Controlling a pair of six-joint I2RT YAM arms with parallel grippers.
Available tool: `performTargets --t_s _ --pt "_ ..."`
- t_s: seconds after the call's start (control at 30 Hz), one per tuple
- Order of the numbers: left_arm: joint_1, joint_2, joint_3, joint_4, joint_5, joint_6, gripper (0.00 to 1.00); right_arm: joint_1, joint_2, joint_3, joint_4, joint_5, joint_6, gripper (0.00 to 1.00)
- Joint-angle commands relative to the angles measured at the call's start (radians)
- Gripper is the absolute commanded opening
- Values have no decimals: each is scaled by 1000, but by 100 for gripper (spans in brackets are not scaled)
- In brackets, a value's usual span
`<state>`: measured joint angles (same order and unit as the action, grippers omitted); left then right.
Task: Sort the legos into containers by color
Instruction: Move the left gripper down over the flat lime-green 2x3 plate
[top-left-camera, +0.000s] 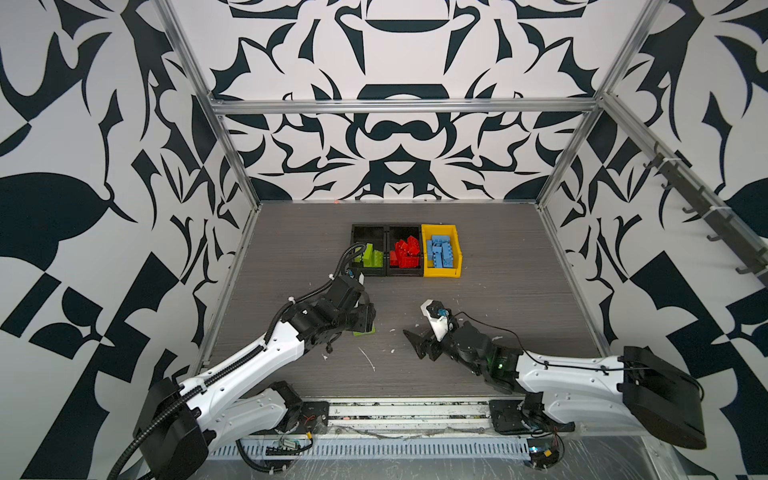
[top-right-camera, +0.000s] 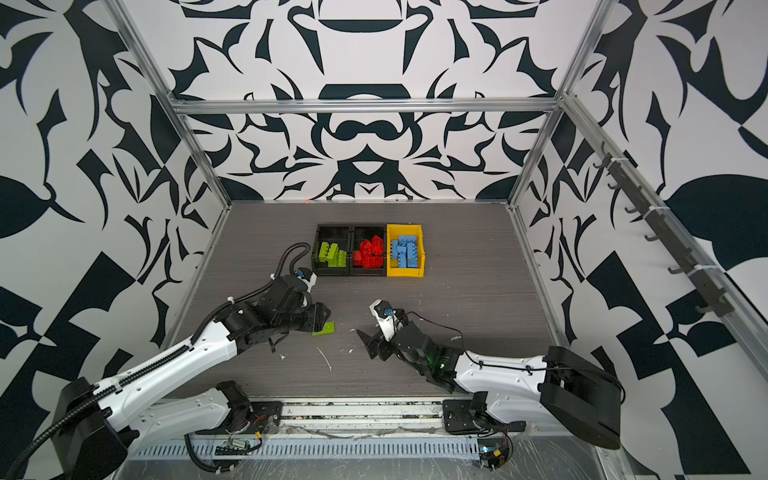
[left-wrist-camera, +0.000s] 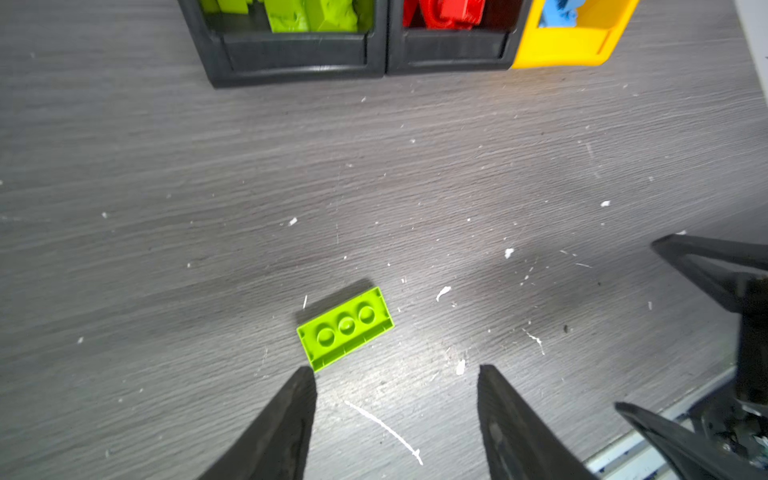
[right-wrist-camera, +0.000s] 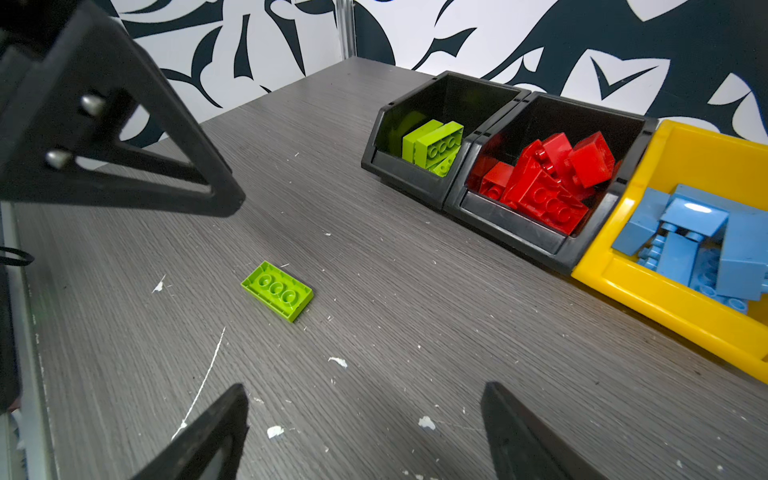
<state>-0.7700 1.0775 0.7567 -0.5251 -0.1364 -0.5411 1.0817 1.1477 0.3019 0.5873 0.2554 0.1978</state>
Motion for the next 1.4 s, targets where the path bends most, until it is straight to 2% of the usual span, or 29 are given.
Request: performTargets --t_s 0.0,0.2,0.53,1.13,1.37 --pt "-13 39 -27 -60 18 -29 65 0 14 40 18 15 -16 90" --pt "-64 78 -44 -27 48 -45 63 0 14 46 4 10 -18 90" --pt "-72 189 -52 17 135 -33 61 -1 -9 37 0 22 -23 90" --pt "-71 414 60 56 109 46 62 0 2 45 -11 18 -26 90" --pt "-59 498 112 35 66 86 62 0 -6 42 -12 21 -26 90"
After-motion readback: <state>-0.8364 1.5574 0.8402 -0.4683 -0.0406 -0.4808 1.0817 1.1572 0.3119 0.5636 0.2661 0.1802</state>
